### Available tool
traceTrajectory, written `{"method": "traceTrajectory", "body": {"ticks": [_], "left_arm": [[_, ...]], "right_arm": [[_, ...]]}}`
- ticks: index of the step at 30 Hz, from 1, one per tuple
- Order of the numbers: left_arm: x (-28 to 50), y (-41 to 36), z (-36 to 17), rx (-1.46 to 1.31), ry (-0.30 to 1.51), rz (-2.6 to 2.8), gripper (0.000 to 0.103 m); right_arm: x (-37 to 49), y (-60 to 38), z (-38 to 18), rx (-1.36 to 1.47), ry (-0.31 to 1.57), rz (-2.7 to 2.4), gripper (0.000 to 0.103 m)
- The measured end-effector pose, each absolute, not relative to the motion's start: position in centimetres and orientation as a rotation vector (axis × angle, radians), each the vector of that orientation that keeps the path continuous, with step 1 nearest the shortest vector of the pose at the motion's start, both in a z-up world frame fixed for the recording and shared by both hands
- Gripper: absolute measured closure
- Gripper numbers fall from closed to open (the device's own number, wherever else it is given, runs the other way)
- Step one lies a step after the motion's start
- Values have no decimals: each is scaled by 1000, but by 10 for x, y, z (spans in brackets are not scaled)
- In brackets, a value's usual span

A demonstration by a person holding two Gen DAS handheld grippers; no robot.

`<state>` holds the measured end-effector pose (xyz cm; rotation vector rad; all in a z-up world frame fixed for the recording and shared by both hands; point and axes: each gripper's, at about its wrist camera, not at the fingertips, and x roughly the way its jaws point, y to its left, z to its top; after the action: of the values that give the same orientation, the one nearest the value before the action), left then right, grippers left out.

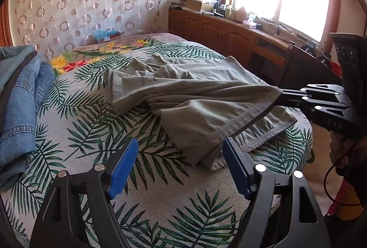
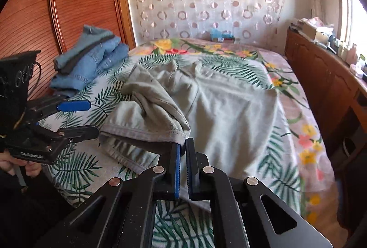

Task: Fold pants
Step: 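Grasp the folded pants edge with the right gripper, then lift the pants edge with the right gripper and fold it over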

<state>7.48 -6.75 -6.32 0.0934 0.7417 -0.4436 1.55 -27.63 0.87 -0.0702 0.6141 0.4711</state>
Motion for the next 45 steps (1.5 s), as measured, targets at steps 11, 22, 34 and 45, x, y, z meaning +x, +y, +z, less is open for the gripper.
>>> {"method": "traceTrajectory", "body": {"ticks": [11,22,34,45], "left_arm": [[81,-69,-65,91,753,-442,27],[86,-75,-68,104,771,-439,27],[92,-72,-74,95,780,-404,27],[97,-62,-72,81,768,-373,27]], "right_arm": [[-14,-307,3,-46,657,389,99],[-26,-314,5,-44,693,354,99],[-22,-325,16,-41,725,357,98],[-3,-311,37,-39,642,419,89]]}}
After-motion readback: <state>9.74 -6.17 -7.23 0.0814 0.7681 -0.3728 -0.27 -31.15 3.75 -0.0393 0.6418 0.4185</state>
